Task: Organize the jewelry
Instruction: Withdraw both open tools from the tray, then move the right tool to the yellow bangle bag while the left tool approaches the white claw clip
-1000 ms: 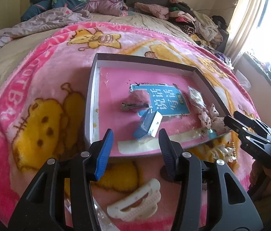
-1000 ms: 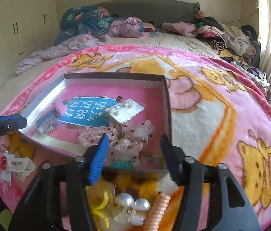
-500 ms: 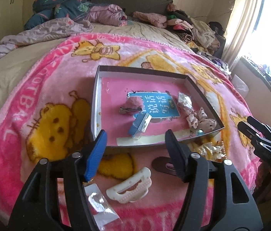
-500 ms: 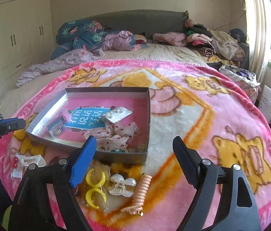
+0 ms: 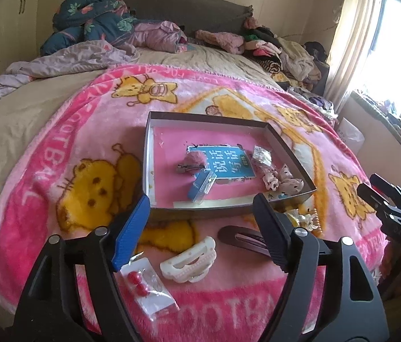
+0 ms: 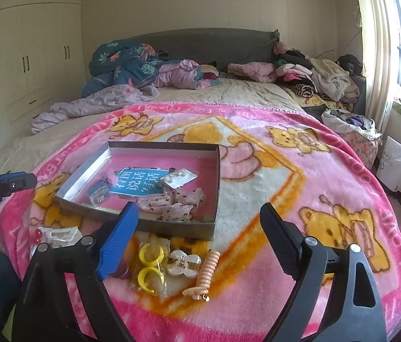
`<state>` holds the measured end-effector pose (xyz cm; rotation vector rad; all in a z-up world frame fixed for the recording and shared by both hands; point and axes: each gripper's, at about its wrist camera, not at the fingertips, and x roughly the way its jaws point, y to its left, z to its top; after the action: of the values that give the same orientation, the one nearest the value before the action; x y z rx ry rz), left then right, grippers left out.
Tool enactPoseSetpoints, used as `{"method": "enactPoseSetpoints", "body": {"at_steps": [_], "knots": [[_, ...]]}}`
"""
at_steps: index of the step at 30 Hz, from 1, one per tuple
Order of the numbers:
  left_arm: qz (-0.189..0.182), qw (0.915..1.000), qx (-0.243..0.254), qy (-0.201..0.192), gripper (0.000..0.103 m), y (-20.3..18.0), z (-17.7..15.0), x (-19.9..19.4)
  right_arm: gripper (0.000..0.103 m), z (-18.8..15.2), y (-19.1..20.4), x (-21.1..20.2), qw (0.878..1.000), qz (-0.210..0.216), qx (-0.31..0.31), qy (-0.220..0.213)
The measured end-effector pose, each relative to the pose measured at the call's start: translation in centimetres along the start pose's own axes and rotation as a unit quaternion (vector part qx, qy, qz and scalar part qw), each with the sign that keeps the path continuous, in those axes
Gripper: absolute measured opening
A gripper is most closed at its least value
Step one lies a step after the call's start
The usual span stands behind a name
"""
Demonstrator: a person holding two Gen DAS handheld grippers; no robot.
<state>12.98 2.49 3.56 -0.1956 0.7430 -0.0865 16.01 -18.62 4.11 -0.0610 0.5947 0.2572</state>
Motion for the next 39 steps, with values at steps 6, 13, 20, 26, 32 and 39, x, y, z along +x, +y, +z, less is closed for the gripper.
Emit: {"method": "enactPoseSetpoints", "body": {"at_steps": [6,13,20,26,32,39], "knots": [[0.003,1.0,0.0,-0.007,0.07,0.0,-0.7,-1.2,0.085,-0.6,0.2,-1.2,1.0,0.005,-0.004,-0.002],[0.01,0.9999,-0.001,-0.005,0.07,0.3,-1.8,-1.9,0.087,-1.5,0.5,-2.3,1.0,0.012,-0.011,0.001],[0.016,0.9999,-0.005,-0.002,0.07,0.5,-2.7,-2.5,0.087,-2.5,0.9,-2.6,1.0,0.019,-0.019,0.009],[0.02,0.9998,0.001,0.001,0.072,0.1,-3.4,-2.6,0.087,-3.6,1.2,-2.6,0.999,0.027,-0.022,0.021],[0.019,0.9997,0.012,0.01,0.073,-0.6,-4.2,-2.3,0.087,-4.7,1.6,-2.2,0.998,0.036,-0.026,0.034],[0.016,0.9989,0.032,0.029,0.073,-1.6,-5.5,-1.1,0.087,-6.2,2.5,-1.5,0.997,0.046,-0.036,0.057]]}}
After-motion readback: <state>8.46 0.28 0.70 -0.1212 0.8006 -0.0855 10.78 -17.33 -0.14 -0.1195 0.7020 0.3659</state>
